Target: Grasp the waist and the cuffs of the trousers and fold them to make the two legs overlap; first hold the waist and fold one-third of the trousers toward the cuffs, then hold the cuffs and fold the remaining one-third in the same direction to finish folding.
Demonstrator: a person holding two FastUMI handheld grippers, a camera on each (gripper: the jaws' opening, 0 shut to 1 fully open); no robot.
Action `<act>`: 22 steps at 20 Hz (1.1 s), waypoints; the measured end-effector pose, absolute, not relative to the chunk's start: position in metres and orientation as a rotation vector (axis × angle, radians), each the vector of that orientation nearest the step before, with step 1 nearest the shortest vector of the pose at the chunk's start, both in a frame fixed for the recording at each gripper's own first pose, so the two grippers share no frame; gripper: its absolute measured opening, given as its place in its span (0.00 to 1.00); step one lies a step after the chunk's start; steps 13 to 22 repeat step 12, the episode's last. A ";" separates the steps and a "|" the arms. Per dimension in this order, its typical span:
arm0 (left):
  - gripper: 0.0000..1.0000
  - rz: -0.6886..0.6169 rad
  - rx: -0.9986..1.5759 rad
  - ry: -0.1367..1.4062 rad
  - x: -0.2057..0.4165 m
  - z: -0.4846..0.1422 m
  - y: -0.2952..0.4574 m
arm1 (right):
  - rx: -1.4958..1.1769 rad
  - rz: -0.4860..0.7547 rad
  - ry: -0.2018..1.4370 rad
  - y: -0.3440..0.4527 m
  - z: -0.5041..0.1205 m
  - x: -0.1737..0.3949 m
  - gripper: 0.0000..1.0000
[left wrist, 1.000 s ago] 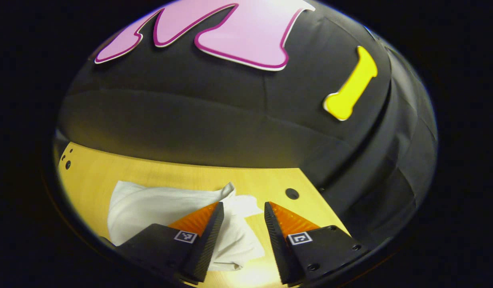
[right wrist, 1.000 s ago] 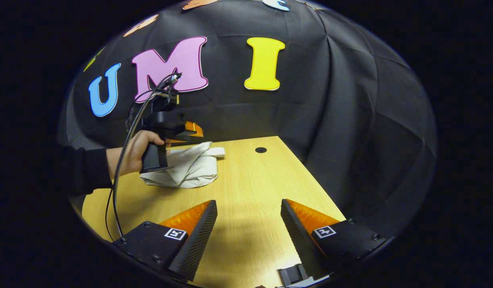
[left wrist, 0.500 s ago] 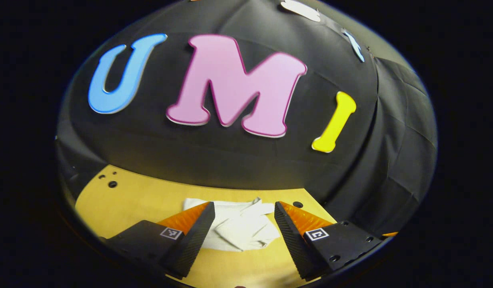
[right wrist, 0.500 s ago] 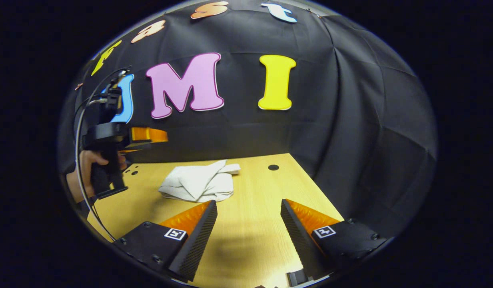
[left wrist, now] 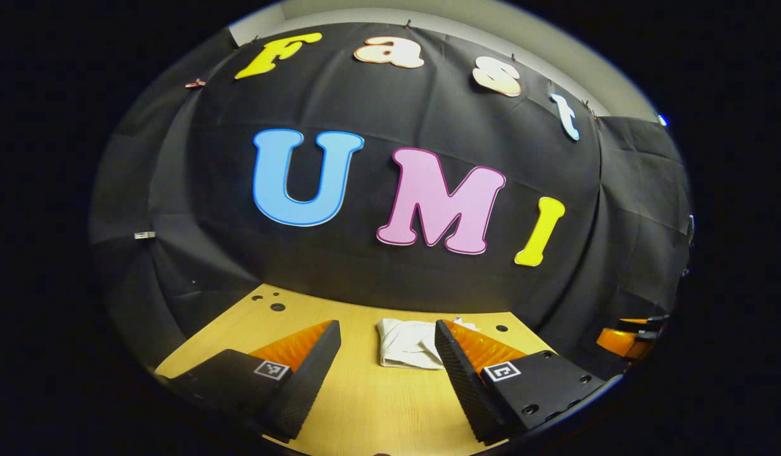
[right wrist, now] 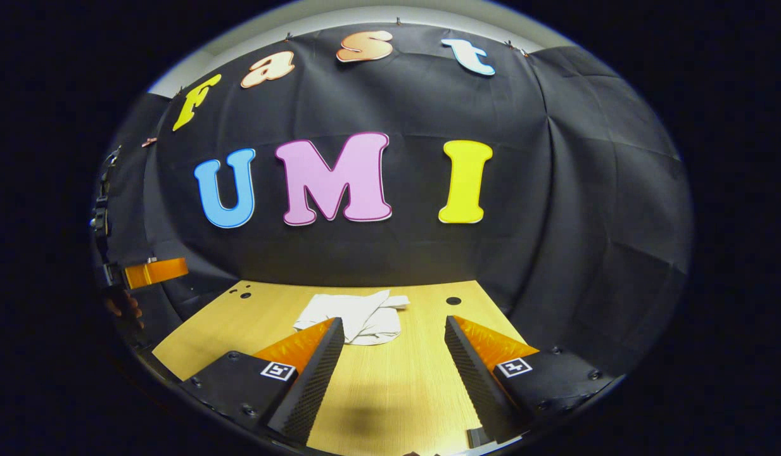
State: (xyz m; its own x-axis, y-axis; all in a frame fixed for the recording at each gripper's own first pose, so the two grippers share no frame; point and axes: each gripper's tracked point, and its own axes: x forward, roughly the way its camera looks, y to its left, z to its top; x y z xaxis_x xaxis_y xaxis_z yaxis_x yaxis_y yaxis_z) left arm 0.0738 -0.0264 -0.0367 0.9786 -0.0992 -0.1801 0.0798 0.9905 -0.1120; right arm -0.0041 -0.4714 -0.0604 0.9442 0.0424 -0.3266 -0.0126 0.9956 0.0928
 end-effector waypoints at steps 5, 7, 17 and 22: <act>0.95 -0.105 -0.100 0.158 -0.001 -0.049 -0.017 | 0.096 0.069 0.307 -0.442 -0.041 -0.057 0.99; 0.96 -0.104 -0.106 0.194 -0.021 -0.067 -0.012 | 0.098 0.089 0.325 -0.436 -0.044 -0.079 0.99; 0.96 -0.101 -0.085 0.189 -0.057 -0.070 -0.015 | 0.144 0.066 0.352 -0.446 -0.055 -0.113 0.98; 0.96 -0.101 -0.085 0.189 -0.057 -0.070 -0.015 | 0.144 0.066 0.352 -0.446 -0.055 -0.113 0.98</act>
